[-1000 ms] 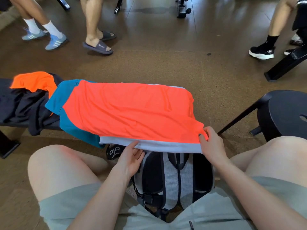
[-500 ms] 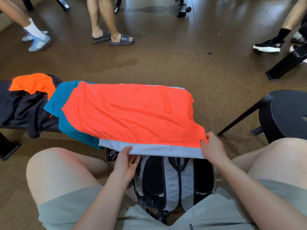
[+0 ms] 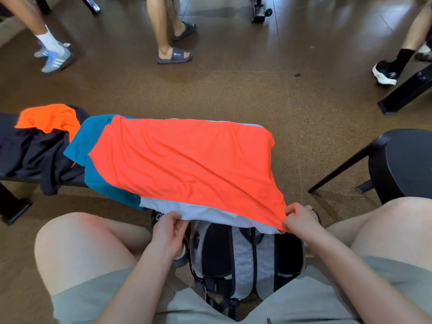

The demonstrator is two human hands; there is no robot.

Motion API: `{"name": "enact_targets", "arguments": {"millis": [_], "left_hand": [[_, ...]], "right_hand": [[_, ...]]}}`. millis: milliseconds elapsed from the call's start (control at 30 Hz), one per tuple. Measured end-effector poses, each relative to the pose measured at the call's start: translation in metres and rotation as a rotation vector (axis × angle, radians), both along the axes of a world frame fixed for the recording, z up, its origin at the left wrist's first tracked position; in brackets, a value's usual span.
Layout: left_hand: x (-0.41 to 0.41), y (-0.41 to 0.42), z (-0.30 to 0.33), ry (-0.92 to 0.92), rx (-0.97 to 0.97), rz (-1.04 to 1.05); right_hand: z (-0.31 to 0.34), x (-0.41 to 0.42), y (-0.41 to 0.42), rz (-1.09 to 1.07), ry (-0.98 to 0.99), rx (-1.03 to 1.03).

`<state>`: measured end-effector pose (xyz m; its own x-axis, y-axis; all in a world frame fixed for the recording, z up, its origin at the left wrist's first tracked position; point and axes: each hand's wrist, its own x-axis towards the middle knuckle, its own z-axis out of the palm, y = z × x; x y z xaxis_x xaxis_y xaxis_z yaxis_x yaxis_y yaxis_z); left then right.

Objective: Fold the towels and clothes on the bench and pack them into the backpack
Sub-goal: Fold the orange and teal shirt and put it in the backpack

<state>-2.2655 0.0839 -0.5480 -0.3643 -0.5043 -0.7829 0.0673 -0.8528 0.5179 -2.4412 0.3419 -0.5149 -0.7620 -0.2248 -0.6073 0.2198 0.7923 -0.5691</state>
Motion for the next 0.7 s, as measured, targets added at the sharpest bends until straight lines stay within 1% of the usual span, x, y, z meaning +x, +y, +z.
{"name": "enact_targets", "arguments": {"millis": [67, 167, 200, 300, 400, 500, 567, 633, 700], "left_hand": [[-0.001, -0.004, 0.002, 0.002, -0.005, -0.032], [-0.006, -0.009, 0.003, -0.028, -0.013, -0.054], [-0.006, -0.01, 0.0, -0.064, -0.042, -0.054], [-0.004, -0.011, -0.006, -0.182, -0.118, -0.08], [0.007, -0.014, -0.011, -0.227, -0.124, -0.113], [0.012, -0.02, -0.01, -0.239, -0.145, -0.126], [0.009, -0.024, -0.005, -0.22, -0.124, -0.122], [0.002, -0.03, 0.002, -0.219, -0.087, -0.116], [-0.006, -0.037, 0.001, -0.283, -0.085, -0.13]], "right_hand": [[0.001, -0.001, 0.0, -0.086, -0.075, -0.084], [-0.007, -0.008, -0.002, -0.256, -0.202, -0.274], [-0.01, -0.01, -0.004, -0.296, -0.2, -0.304], [-0.004, -0.008, -0.014, -0.4, -0.061, -0.333], [-0.002, -0.005, -0.011, -0.493, -0.047, -0.386], [-0.006, -0.002, -0.005, -0.539, -0.137, -0.479], [-0.006, -0.001, -0.004, -0.55, -0.202, -0.513], [-0.004, -0.001, -0.006, -0.52, -0.294, -0.544], [-0.003, -0.002, -0.008, -0.469, -0.346, -0.549]]}}
